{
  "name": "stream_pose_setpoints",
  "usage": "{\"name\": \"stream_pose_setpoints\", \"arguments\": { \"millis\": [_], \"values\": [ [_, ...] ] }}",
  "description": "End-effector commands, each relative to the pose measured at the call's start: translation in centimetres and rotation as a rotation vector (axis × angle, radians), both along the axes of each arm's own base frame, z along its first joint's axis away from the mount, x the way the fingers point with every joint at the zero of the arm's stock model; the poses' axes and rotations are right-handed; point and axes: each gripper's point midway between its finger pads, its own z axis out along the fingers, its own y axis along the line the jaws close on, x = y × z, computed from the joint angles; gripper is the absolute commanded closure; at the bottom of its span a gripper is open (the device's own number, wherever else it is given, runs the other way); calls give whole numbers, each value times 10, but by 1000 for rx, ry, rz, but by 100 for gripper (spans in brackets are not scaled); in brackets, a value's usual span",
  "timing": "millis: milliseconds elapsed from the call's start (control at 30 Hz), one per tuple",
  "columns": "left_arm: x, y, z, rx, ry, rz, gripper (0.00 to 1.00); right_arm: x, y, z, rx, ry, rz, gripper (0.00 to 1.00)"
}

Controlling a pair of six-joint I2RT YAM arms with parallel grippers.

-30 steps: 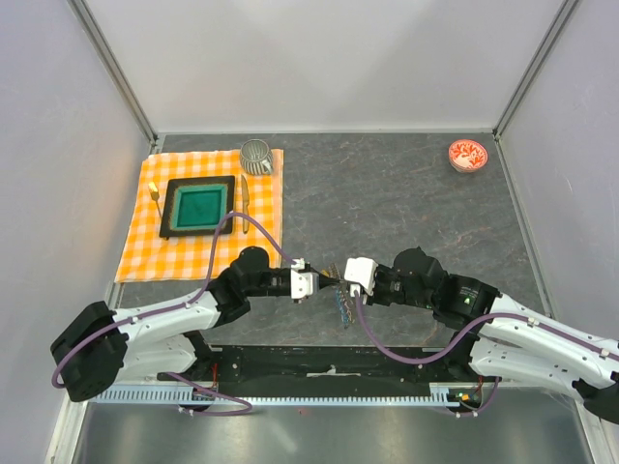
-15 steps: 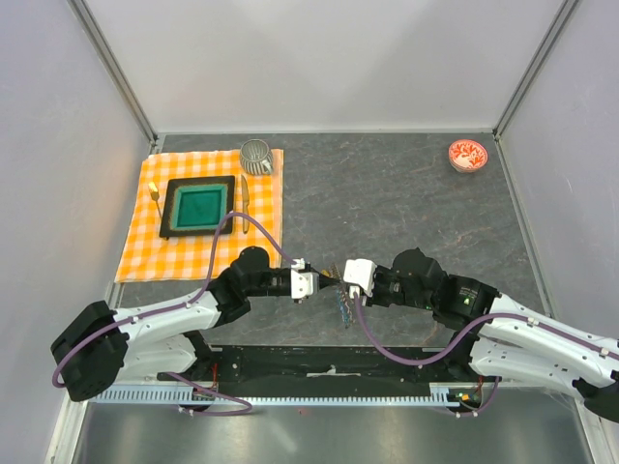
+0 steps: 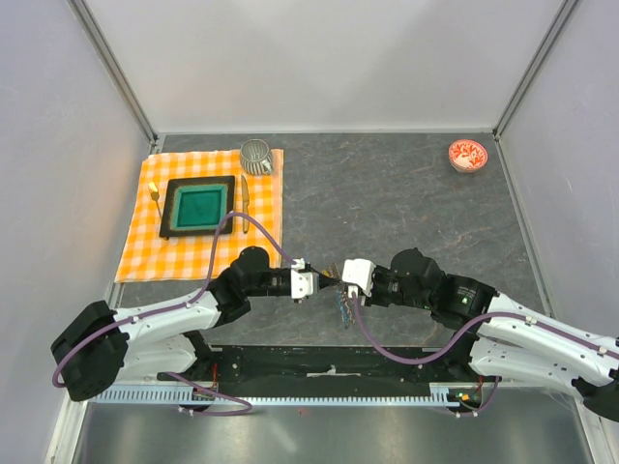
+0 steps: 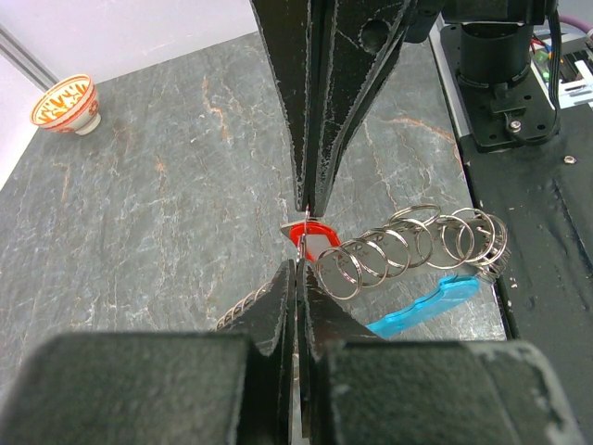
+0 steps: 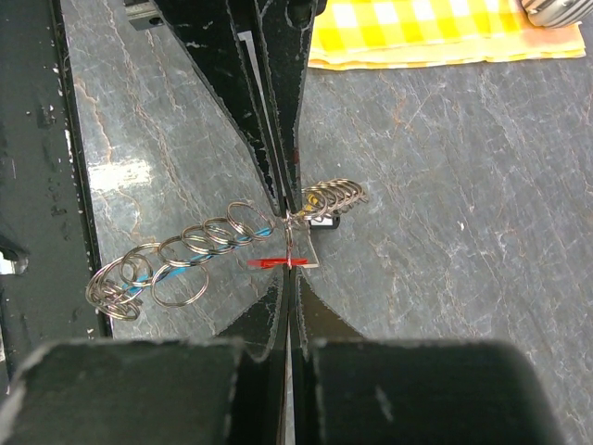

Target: Put the keys on the keyring

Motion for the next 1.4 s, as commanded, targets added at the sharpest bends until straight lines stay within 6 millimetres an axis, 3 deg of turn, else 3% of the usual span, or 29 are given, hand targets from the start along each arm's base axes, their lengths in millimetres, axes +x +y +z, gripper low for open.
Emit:
{"name": "stream_pose_setpoints", "arguments": {
  "millis": [0,967,1367],
  "values": [
    [-2,-10,35,-101,-85,-40,98,3,5,7,28,-21,-6,100],
    [-7,-12,38,-120,-71,-67,98,4,9,2,15,-9,-13,100],
    [-7,-14,35,-112,-64,-70,98,6,23,9,70,-19,-26,100]
  ]
}}
